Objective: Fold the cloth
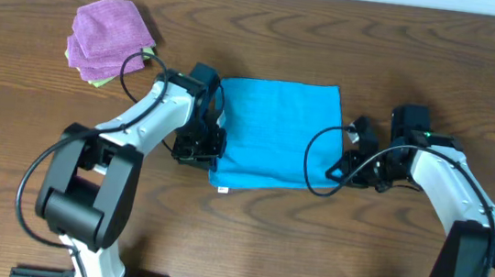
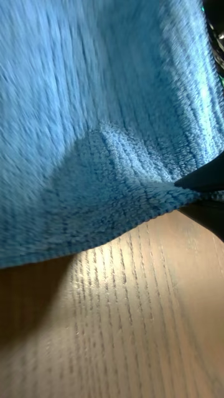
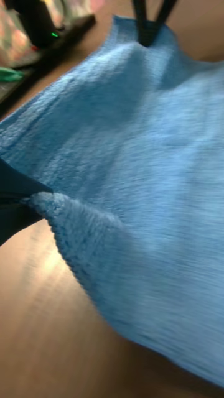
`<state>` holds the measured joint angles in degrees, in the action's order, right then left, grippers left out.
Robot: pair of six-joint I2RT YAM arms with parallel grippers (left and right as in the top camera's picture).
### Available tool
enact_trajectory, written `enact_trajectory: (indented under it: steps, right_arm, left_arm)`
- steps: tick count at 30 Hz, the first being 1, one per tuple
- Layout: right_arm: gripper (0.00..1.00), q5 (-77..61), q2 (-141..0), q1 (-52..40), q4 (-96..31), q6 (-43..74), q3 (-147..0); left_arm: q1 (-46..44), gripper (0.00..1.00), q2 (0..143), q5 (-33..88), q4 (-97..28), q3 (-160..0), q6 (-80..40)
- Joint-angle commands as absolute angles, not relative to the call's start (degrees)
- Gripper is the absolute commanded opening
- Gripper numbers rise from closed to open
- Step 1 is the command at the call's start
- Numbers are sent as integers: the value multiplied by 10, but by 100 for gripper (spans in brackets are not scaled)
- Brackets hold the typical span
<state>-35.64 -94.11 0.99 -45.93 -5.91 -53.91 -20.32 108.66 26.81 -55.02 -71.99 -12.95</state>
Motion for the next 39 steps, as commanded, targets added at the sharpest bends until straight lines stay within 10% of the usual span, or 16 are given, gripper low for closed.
enact_trajectory:
  steps: [1,39]
  right_arm:
    - [2,-343,-929,11,-424,-28,-540]
    - [1,-178,-1071,-42,-2,147,-624]
  left_arm:
    - [-202,6,1042,265,-539,-721,-157]
    - [-156,6,1089,120,-109,-721,-313]
